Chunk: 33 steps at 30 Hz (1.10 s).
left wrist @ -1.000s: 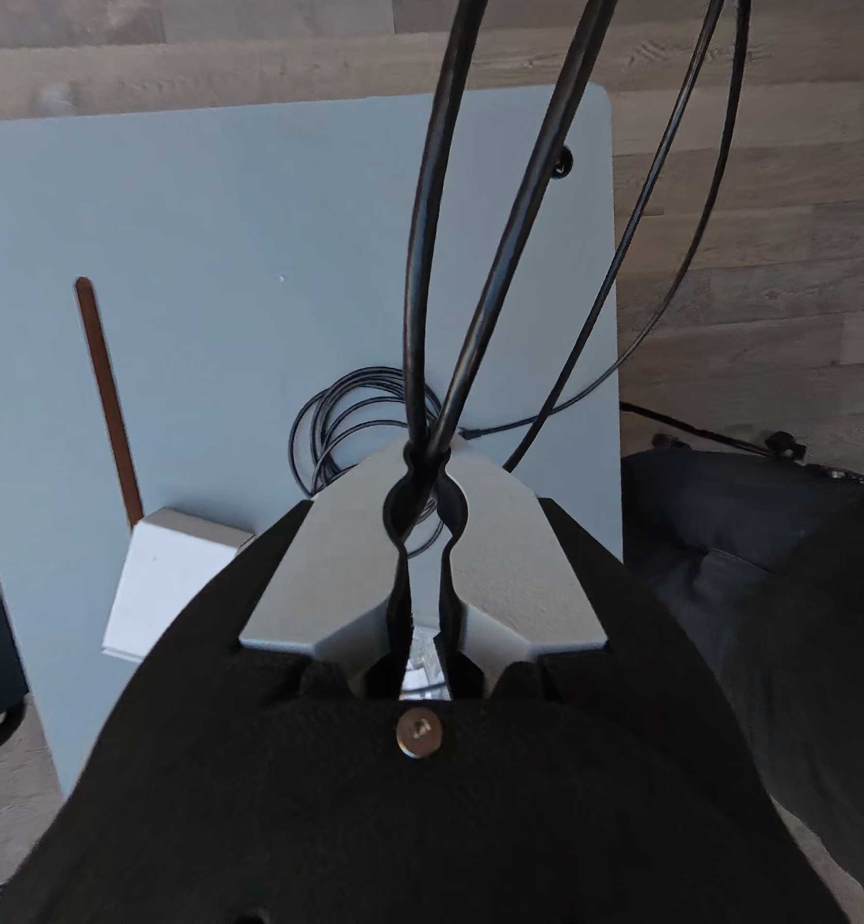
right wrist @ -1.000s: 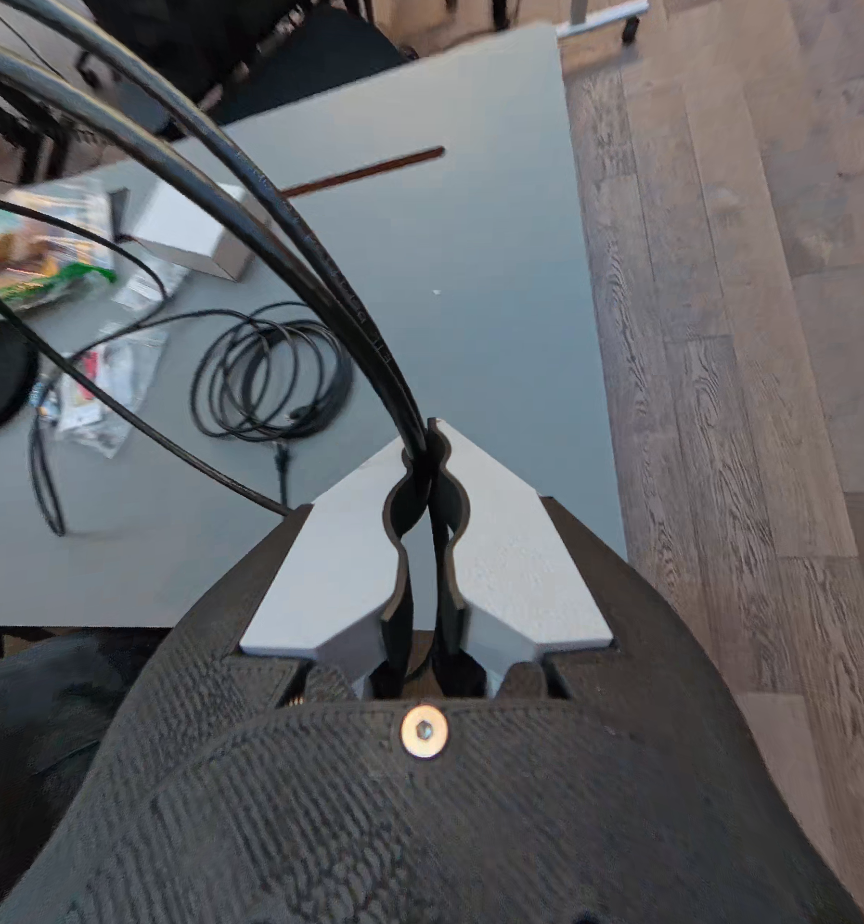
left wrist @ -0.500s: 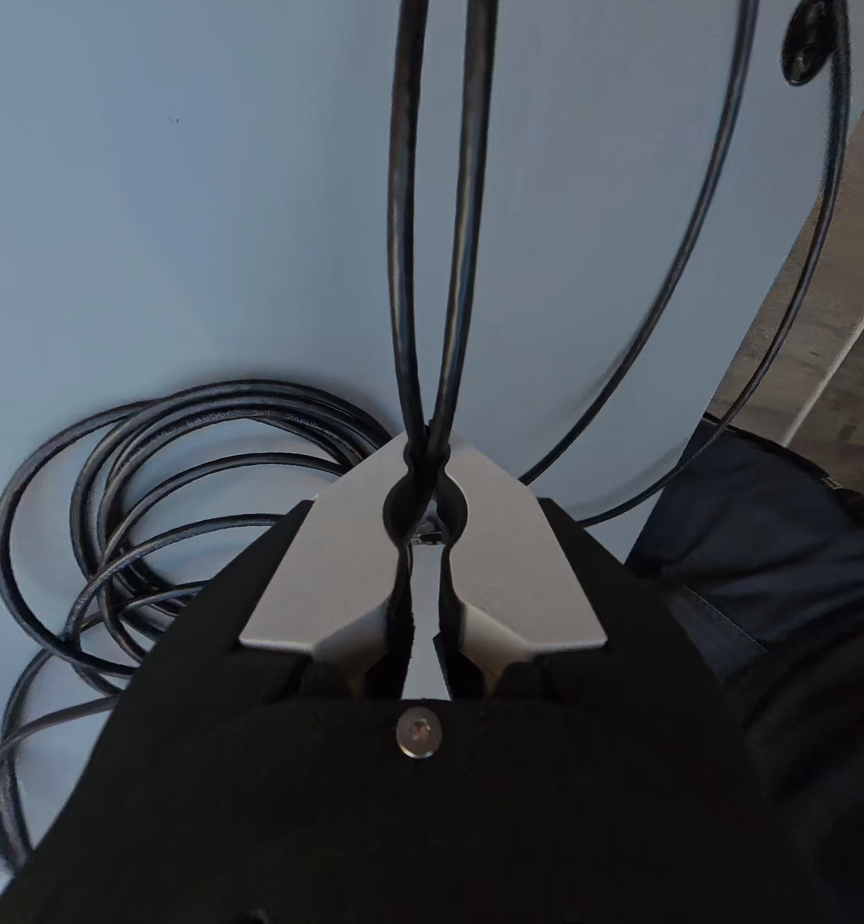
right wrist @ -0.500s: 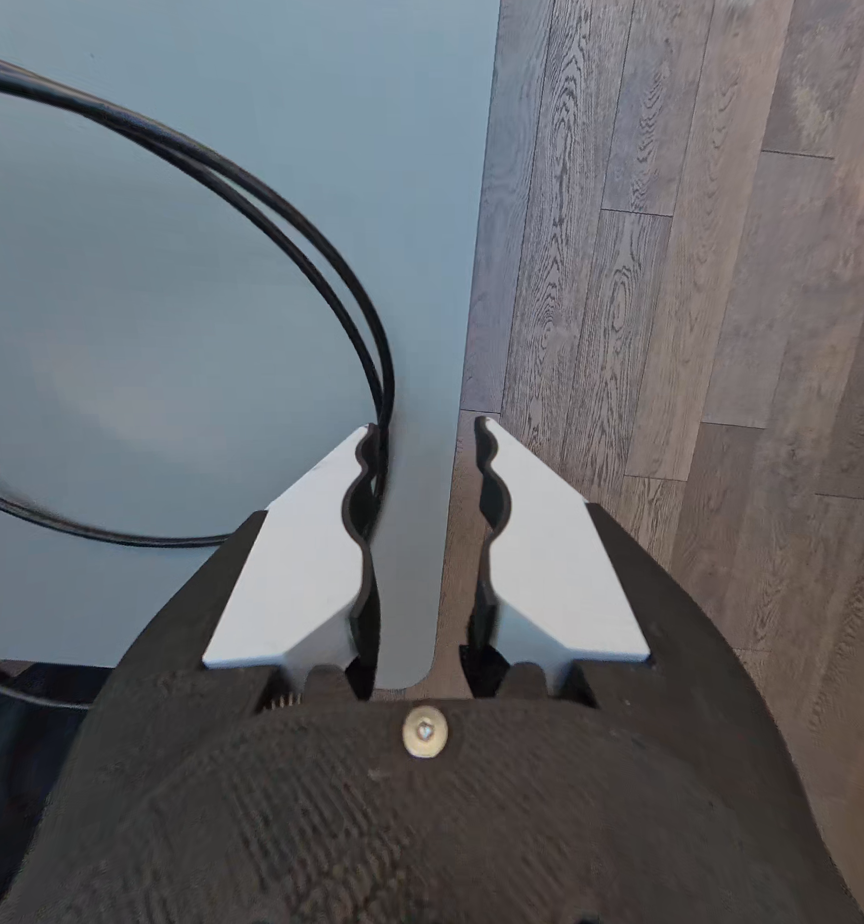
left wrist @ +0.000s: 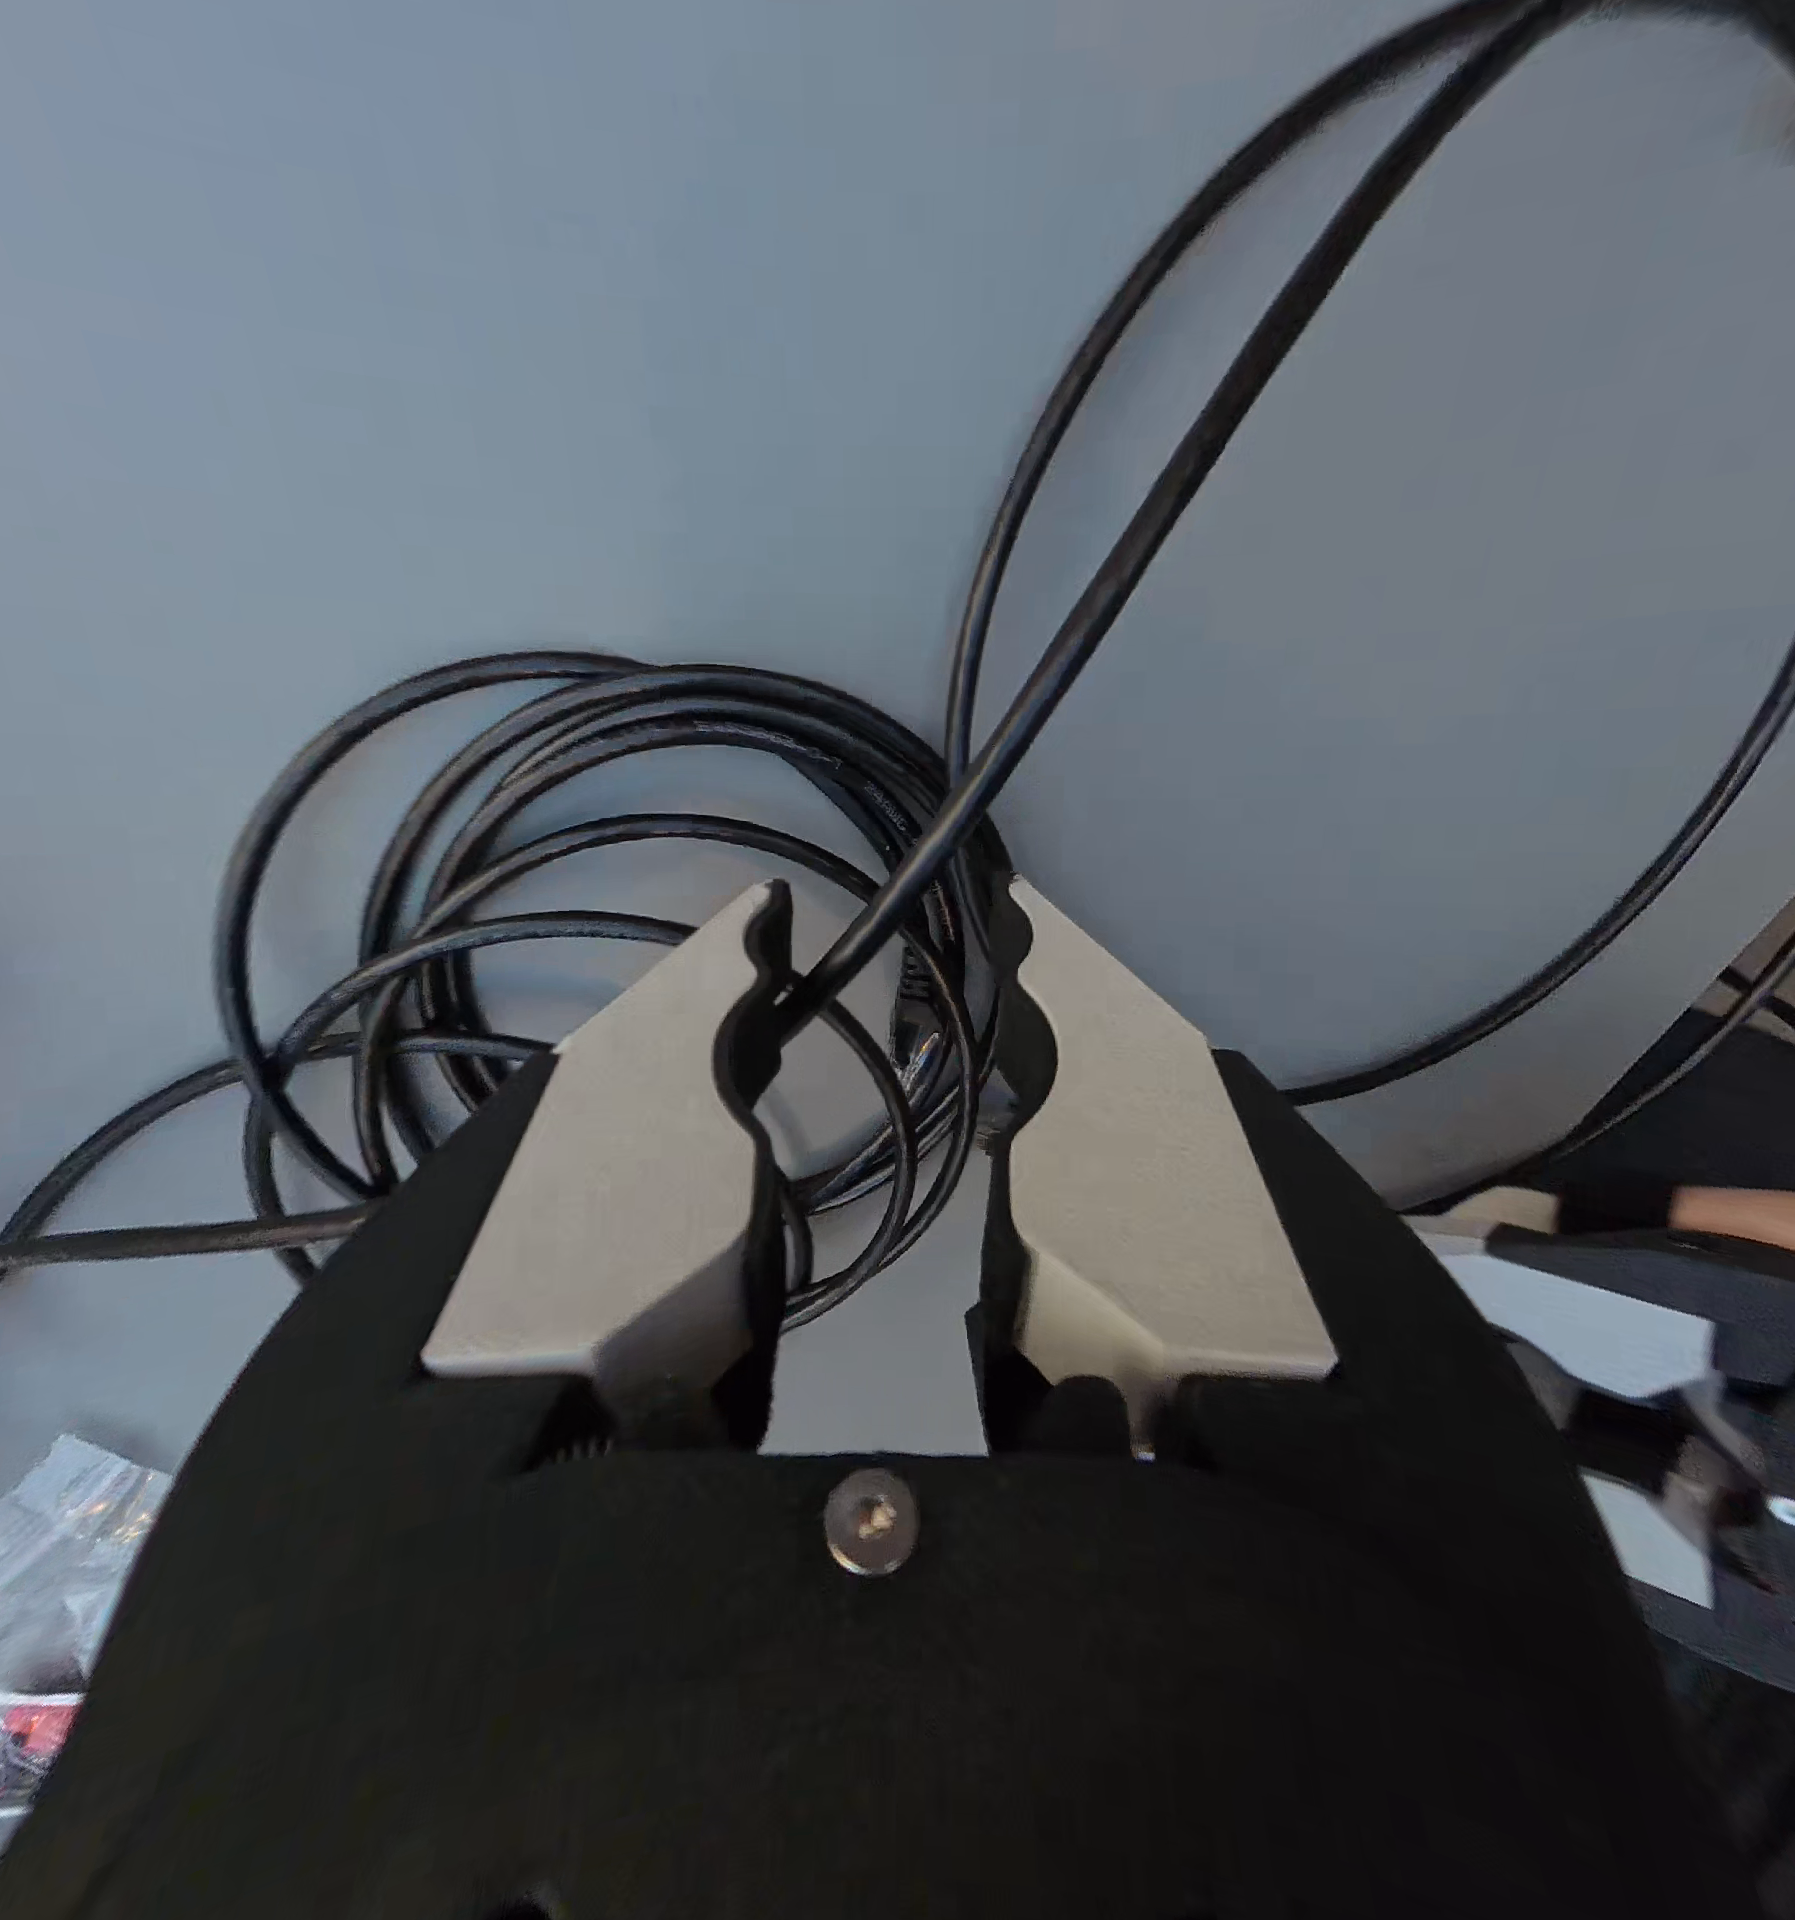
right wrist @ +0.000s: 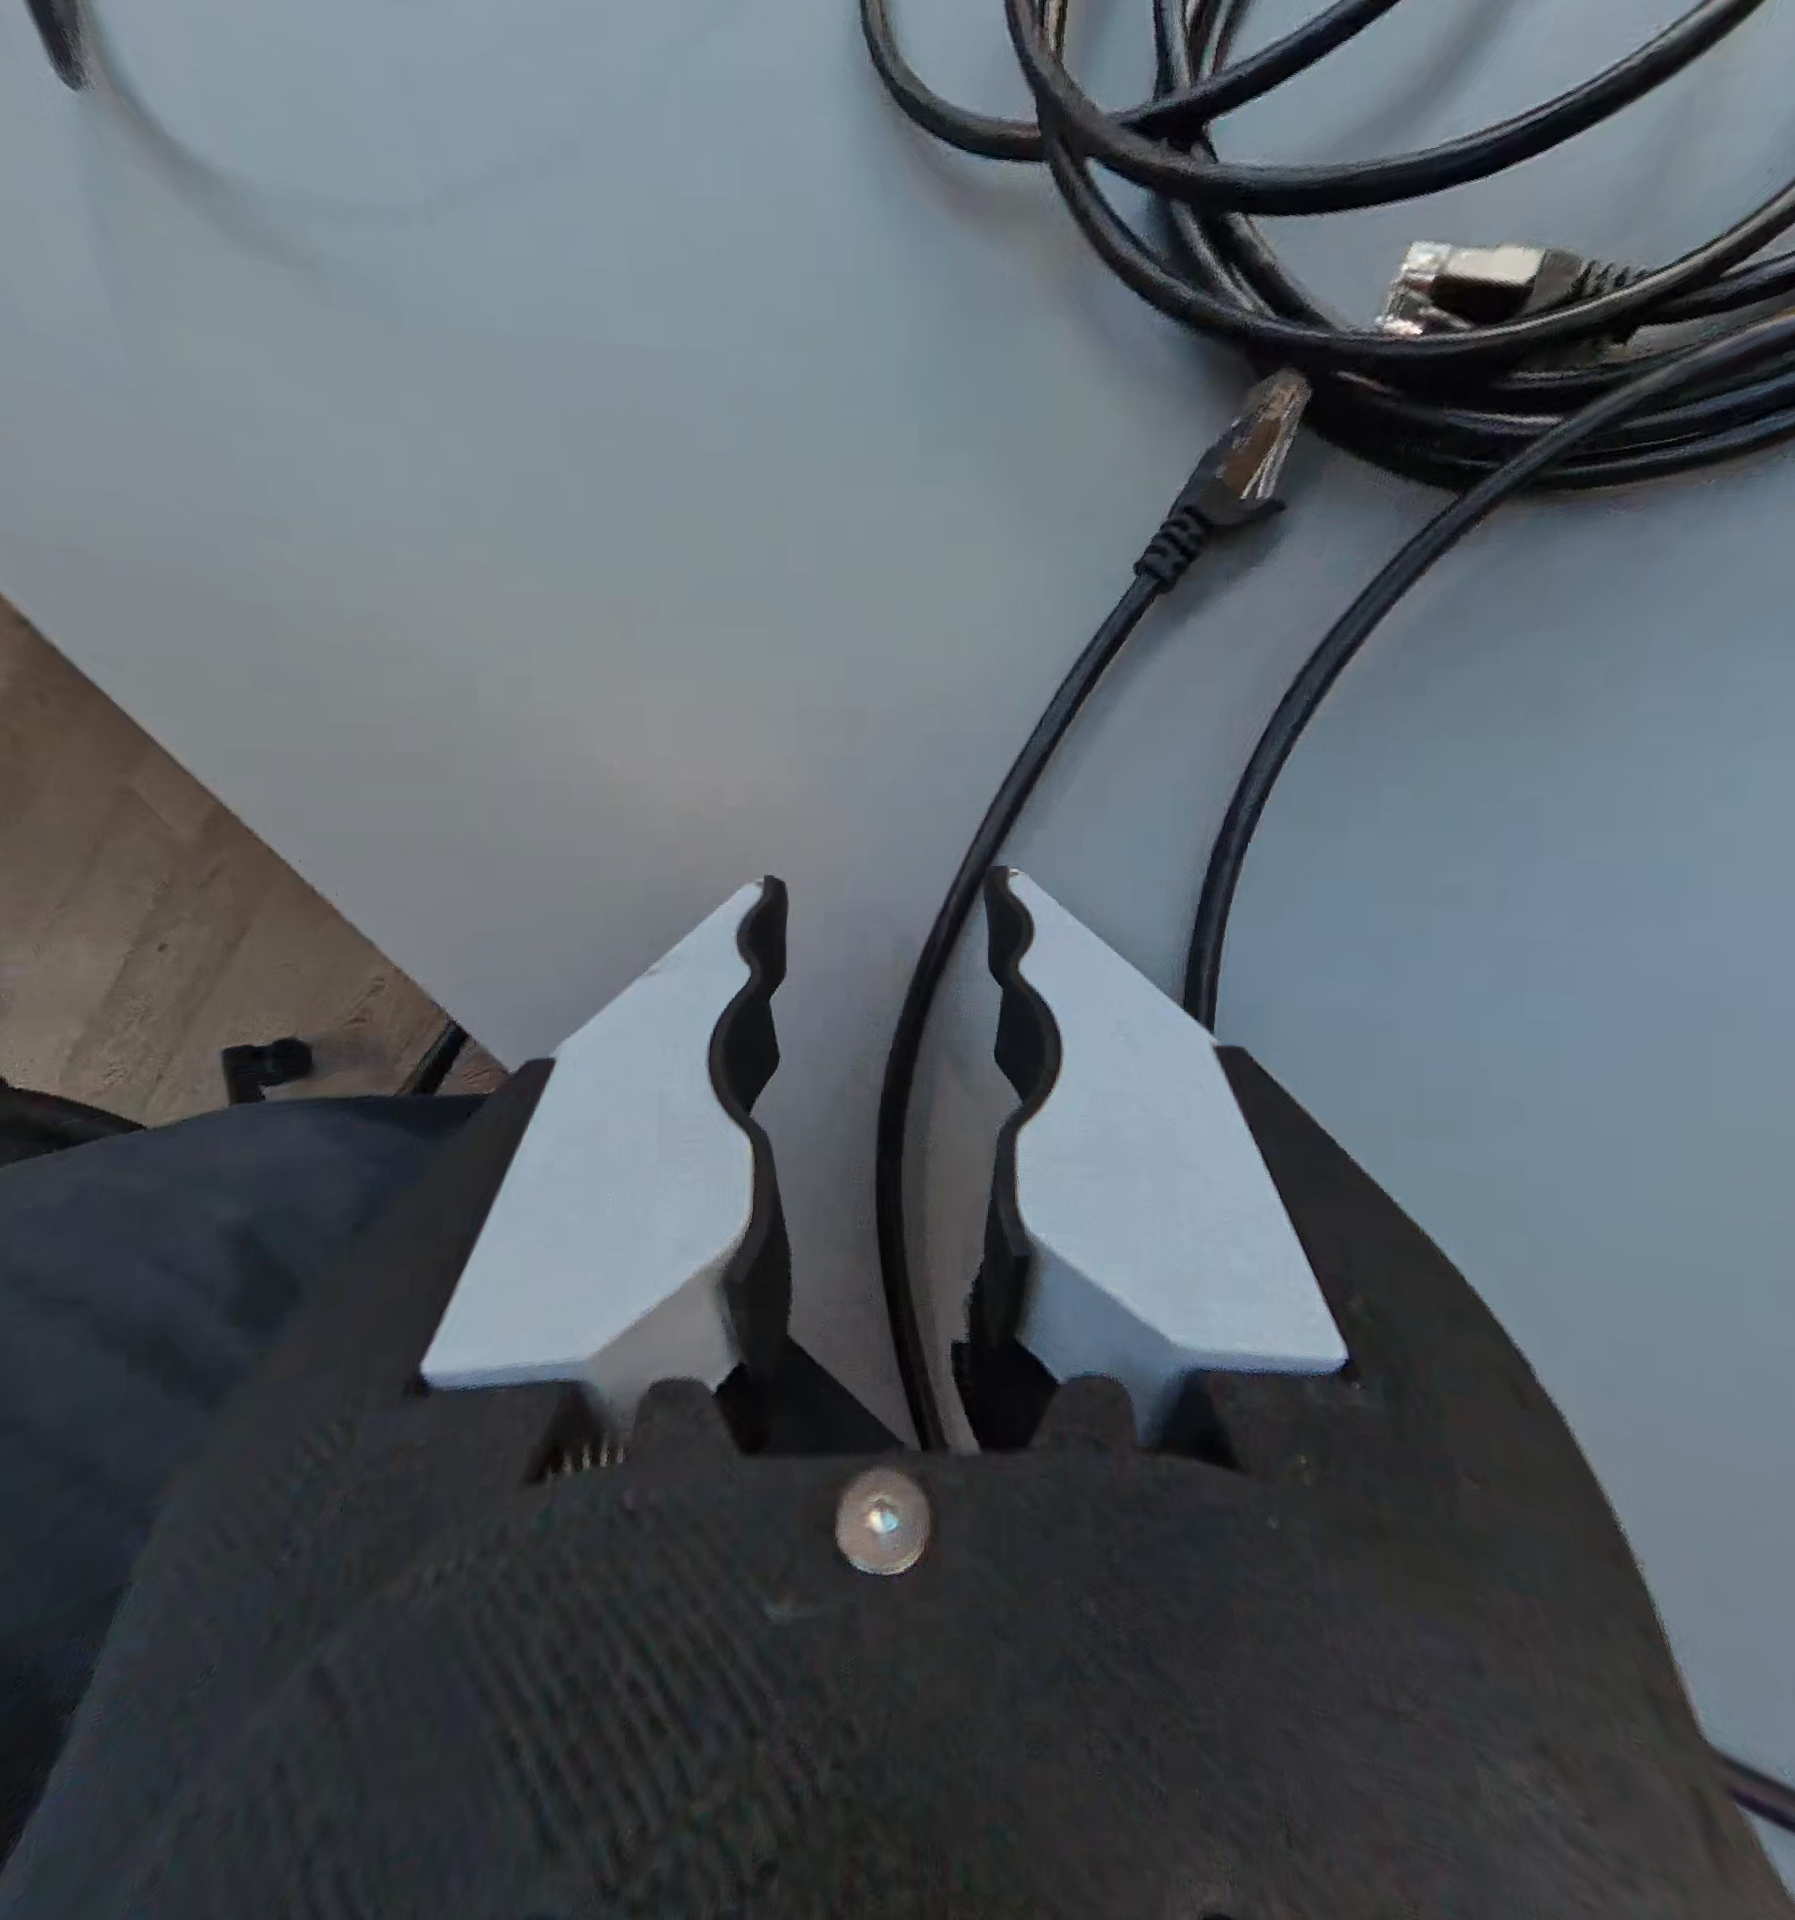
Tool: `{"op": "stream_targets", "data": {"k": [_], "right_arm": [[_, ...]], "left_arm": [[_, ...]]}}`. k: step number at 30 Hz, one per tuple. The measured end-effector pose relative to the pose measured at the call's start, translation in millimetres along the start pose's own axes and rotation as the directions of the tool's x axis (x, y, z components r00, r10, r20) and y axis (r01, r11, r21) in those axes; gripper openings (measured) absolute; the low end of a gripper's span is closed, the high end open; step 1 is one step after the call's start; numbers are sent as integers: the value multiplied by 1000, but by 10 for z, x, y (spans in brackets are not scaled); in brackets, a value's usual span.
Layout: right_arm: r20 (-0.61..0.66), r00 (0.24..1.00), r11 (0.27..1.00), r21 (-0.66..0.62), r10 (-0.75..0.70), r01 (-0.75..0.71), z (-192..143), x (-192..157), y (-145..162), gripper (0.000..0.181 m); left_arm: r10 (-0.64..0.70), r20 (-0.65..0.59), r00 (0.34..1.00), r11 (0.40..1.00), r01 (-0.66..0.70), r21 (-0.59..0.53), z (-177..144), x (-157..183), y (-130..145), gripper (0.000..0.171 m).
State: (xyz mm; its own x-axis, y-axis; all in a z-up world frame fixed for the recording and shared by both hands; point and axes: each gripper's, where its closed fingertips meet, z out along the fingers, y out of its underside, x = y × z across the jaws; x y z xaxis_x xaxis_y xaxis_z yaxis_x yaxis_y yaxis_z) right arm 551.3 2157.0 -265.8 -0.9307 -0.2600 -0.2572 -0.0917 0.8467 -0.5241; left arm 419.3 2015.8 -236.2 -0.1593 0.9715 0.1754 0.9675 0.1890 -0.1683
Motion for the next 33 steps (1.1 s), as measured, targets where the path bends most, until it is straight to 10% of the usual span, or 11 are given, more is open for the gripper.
{"op": "stream_targets", "data": {"k": [5,15,27,33], "right_arm": [[-158,987,997,-75,-17,5,156,231,80,17],[152,988,996,85,16,-29,-361,-141,183,4],[216,954,978,78,-207,195,-662,272,356,3],[343,929,989,91,-138,114,-668,222,255,3]], "left_arm": [[-126,-56,990,967,135,215,-585,50,69,38],[-399,-388,831,755,538,375,-388,435,1231,43],[-444,-481,756,548,654,522,-1156,-91,734,83],[-595,-348,725,457,661,596,-1582,-62,1033,73]]}}
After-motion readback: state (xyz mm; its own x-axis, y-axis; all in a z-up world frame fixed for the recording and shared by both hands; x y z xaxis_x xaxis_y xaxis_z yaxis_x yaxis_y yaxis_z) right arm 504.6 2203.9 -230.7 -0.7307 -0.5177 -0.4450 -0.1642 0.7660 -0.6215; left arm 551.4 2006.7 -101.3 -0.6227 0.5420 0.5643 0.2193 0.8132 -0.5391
